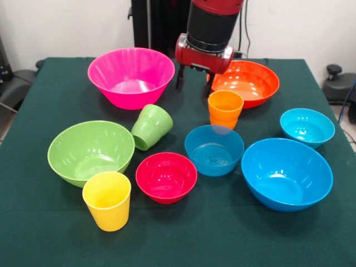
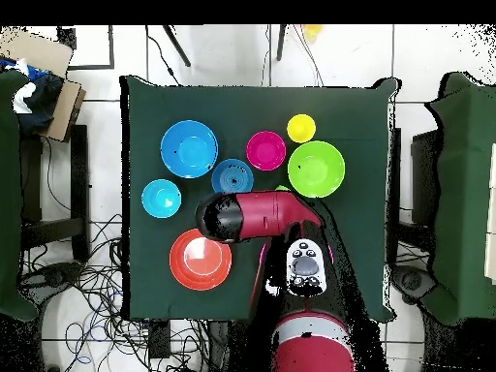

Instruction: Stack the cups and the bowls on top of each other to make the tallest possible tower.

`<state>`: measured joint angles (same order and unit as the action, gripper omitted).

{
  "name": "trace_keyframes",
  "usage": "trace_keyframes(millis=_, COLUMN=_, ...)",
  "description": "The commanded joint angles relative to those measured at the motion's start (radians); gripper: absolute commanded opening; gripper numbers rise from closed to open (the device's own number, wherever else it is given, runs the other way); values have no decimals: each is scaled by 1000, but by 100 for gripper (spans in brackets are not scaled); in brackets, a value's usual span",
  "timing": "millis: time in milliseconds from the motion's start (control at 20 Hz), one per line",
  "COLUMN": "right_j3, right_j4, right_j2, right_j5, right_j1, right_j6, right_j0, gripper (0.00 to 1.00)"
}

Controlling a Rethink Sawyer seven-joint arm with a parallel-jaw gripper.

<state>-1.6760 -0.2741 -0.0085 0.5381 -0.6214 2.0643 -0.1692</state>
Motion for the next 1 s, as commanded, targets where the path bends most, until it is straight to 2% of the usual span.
trace_keyframes(millis=50, right_j3=2, right_j4=46, right_j2=62, right_j5=37, right_j1=-42, right_j6=75, right_j0=9, gripper=100)
trace_keyframes(millis=400, right_j3=-3, right_j4=84, right_j2=63, right_j5=93, right_j1=-80, right_j6=69, right_j0=18, gripper=100)
trace_keyframes(millis=650, right_j3=-17, right_j4=92, right_j2=55, right_j5=85, right_j1=-87, right_j6=70, right_j0=25, gripper=100)
trace_keyframes(millis=1000, right_j3=-3, right_j4=114, right_j2=25, right_j5=91, right_j1=-78, right_j6=118, right_j0=77, gripper=100)
